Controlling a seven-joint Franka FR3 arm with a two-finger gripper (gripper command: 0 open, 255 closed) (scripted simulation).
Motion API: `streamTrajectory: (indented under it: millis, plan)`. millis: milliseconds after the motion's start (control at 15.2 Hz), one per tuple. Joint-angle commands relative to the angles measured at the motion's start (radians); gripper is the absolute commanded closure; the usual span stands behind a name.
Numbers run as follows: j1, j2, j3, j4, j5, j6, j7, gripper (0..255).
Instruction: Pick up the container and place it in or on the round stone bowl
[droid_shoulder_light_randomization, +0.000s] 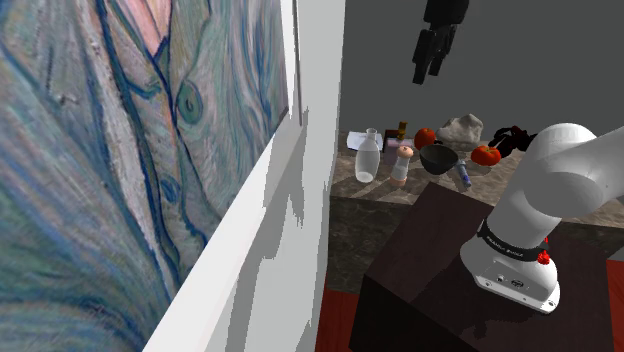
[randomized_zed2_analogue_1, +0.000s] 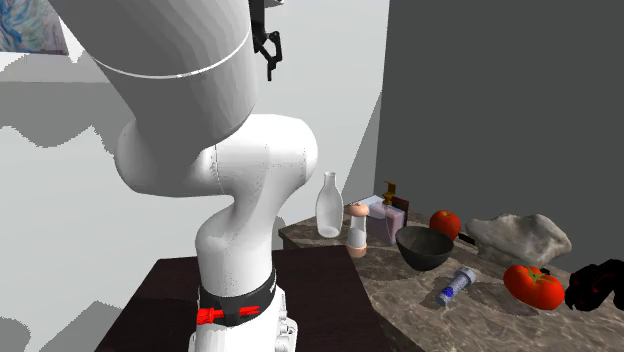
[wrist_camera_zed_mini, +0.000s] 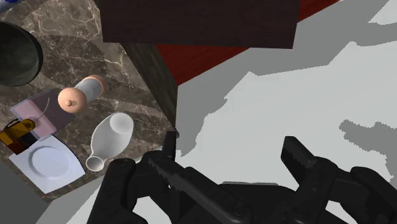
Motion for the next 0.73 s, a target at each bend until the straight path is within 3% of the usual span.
streamTrajectory:
  millis: [0, 660]
  plan:
    - [0.000, 0.000, 0.000, 0.000, 0.000, 0.000, 0.000, 0]
    - [-0.061, 0.091, -0.135, -0.197, -0.115, 0.302, -0.127, 0]
